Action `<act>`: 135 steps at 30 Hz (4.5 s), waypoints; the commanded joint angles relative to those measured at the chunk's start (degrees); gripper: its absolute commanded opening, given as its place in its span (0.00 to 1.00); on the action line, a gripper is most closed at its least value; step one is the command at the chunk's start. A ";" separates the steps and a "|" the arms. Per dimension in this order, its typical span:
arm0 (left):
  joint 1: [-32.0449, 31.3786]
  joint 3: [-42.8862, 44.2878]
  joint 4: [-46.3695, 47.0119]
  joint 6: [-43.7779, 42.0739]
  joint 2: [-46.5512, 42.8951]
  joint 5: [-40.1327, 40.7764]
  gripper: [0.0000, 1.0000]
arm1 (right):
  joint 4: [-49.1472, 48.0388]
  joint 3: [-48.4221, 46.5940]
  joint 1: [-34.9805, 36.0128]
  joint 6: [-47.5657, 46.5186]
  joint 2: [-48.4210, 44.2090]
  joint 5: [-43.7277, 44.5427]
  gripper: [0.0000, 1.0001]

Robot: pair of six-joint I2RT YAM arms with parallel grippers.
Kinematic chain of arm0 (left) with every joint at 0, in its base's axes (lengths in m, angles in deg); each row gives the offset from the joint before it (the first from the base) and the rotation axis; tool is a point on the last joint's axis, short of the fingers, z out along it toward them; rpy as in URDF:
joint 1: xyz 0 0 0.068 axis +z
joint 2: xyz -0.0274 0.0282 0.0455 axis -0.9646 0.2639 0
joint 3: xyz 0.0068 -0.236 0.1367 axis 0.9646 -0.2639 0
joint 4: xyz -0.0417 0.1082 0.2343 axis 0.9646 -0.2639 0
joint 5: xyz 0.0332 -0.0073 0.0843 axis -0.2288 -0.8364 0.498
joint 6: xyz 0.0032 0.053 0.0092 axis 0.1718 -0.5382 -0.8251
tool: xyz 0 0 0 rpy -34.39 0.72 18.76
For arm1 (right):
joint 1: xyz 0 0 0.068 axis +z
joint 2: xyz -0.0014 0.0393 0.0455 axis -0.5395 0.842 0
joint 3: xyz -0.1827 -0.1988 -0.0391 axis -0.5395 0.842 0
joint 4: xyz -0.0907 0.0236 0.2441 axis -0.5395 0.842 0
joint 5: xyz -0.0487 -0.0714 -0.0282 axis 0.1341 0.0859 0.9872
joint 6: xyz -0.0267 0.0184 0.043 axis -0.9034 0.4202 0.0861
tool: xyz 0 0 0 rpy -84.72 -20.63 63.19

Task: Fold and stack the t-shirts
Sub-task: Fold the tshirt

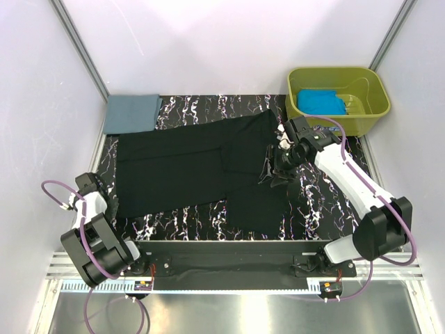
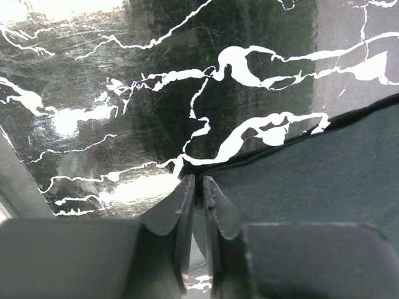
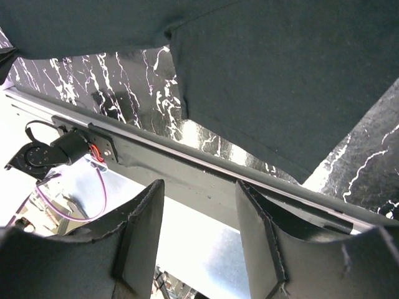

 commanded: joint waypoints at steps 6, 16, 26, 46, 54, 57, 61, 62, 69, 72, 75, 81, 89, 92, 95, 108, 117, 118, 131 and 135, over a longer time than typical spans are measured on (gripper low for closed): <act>0.32 -1.45 -0.67 -1.09 0.27 -0.16 0.00 | 1.35 8.13 -3.41 3.45 -4.45 5.13 0.55; 0.06 -1.53 -1.90 -3.91 -0.78 -4.20 0.00 | -6.90 24.22 -15.47 2.40 -3.40 2.76 0.49; 0.06 0.31 -4.09 -3.38 -2.45 -5.26 0.00 | -21.66 34.59 -14.42 11.88 -2.95 5.46 0.51; 0.06 0.75 -5.85 -1.01 -3.25 -6.23 0.00 | -25.72 32.76 -3.60 21.11 3.89 23.06 0.40; 0.15 0.75 -6.03 -1.01 -2.89 -6.32 0.00 | -23.17 31.26 -3.16 22.00 5.57 26.32 0.14; 0.06 1.19 -6.99 -1.01 -3.33 -5.88 0.00 | -22.38 32.66 -3.16 20.69 3.39 25.71 0.00; 0.06 2.77 -10.24 -1.54 -4.12 -3.24 0.00 | -16.85 31.96 -3.25 19.27 -3.03 27.90 0.00; 0.15 3.12 -10.94 -1.45 -4.47 -2.28 0.00 | -15.01 31.79 -3.25 19.18 -5.57 27.90 0.00; 0.32 3.92 -13.76 -0.04 -7.37 -2.18 0.00 | -9.37 32.23 -3.25 19.98 -14.02 25.18 0.00; 0.41 4.79 -15.08 0.13 -8.34 -2.36 0.00 | -8.40 32.05 -3.25 18.84 -16.04 25.62 0.00; 0.50 5.67 -15.34 -1.17 -8.87 -4.11 0.00 | -8.58 29.78 -3.25 16.30 -15.62 25.62 0.00; -0.20 10.94 -15.08 -3.20 -5.81 -5.25 0.00 | -8.41 16.01 -3.51 8.83 -7.03 26.49 0.00; -1.26 19.28 -12.62 -4.61 3.69 -7.02 0.00 | -9.36 -2.54 -5.53 3.10 5.99 25.18 0.00; -1.35 21.49 -11.75 -5.49 9.30 -6.32 0.00 | -11.12 -10.45 -5.62 -0.67 12.66 23.51 0.00; -1.43 21.93 -10.34 -4.53 12.21 -7.36 0.00 | -10.95 -16.53 -5.71 -2.35 17.07 21.75 0.00; -6.00 33.53 -9.46 -2.59 24.52 -8.51 0.00 | -9.19 -33.34 -10.01 -3.23 31.49 18.67 0.00; -6.97 40.65 -9.63 -1.80 29.89 -8.33 0.00 | -9.10 -37.91 -11.07 -3.67 36.33 15.95 0.00; -7.06 41.87 -9.63 -1.54 30.24 -8.34 0.00 | -9.02 -37.82 -11.16 -3.67 36.50 15.95 0.00; -7.76 48.91 -9.81 0.13 37.97 -10.44 0.00 | -8.84 -38.70 -12.13 -3.67 38.79 16.91 0.00; -8.02 50.23 -9.90 0.22 38.59 -10.27 0.00 | -8.93 -38.53 -12.13 -3.32 38.97 18.84 0.00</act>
